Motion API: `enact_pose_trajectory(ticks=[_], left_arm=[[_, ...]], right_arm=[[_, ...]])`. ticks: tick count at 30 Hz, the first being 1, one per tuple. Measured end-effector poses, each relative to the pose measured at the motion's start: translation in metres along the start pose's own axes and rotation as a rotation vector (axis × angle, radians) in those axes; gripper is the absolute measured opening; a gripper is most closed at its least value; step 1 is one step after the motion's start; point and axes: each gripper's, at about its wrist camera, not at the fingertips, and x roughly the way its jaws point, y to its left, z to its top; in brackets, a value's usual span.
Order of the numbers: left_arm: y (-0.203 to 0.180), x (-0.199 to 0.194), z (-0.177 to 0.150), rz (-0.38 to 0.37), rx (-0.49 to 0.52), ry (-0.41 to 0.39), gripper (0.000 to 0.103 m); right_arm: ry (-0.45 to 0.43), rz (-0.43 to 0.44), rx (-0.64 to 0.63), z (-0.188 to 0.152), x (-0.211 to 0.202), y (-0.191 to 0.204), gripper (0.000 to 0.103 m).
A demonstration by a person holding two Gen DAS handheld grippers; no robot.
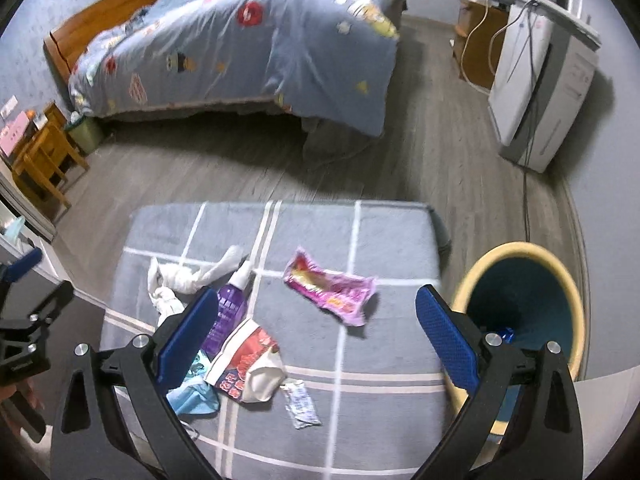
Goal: Collect trash
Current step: 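Move both tools back over the ottoman trash, then grasp the purple spray bottle with the right tool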
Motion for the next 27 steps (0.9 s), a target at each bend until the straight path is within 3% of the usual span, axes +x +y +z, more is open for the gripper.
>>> enact_pose_trajectory(ticks=[5,17,27], left_arm=[[0.017,0.010,-0.006,0.007,-0.008,0.008,0.097],[0.062,0.056,-0.037,0.050,-0.060,0.120,0.097],[0.071,0.059,-0.041,0.036,-0.076,0.116,0.097]], right_arm=[[0.042,-0.006,-0.032,-0.008,0.030,0.026,0.097],[0.090,-0.047,-0.116,-0.021,0.090,0.078,0.097],[0.147,-0.022,-0.102,-0.027,0.123,0.097,0.094]])
